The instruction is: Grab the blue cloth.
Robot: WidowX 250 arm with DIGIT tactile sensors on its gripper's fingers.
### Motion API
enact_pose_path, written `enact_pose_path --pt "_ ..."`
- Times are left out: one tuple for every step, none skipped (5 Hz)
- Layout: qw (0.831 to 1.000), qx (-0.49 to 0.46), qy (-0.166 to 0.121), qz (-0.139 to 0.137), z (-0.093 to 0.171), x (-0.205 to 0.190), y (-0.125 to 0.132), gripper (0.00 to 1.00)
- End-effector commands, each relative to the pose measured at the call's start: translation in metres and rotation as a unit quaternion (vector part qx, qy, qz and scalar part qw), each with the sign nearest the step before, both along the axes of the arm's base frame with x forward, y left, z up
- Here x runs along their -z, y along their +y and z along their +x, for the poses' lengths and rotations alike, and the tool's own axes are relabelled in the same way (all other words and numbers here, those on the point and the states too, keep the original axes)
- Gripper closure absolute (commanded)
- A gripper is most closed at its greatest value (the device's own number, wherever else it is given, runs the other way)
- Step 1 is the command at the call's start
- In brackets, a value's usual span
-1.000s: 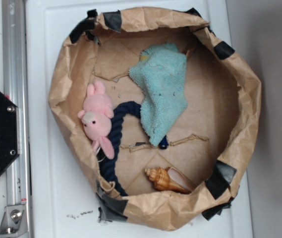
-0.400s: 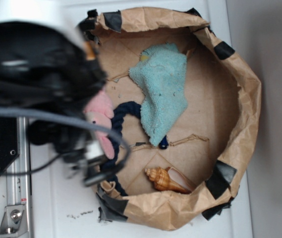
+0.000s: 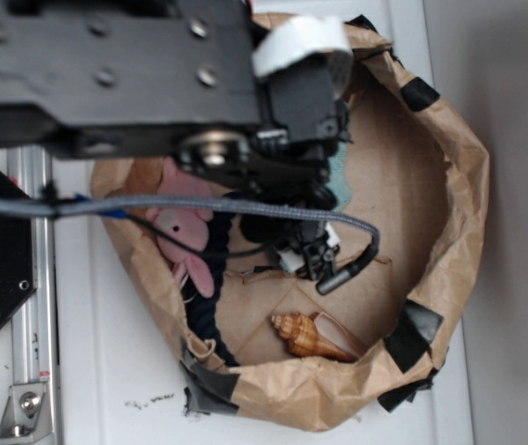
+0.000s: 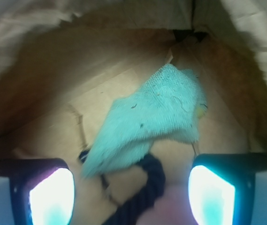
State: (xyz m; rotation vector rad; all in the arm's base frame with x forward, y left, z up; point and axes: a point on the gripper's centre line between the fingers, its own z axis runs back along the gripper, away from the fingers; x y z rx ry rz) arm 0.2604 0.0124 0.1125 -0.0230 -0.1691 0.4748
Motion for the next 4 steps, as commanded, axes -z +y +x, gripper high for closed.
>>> enact_pose_path --pt "1.000 0.012 0.004 0.017 0.013 0.048 0.014 0.00" --pt "0.998 0.058 -0.004 0.012 0.024 0.062 0.017 0.00" --pt "0.998 0.057 -0.002 -0.003 0.031 0.067 0.025 0.00" --pt "0.999 0.044 0.001 -0.009 0.032 0.070 0.031 0.17"
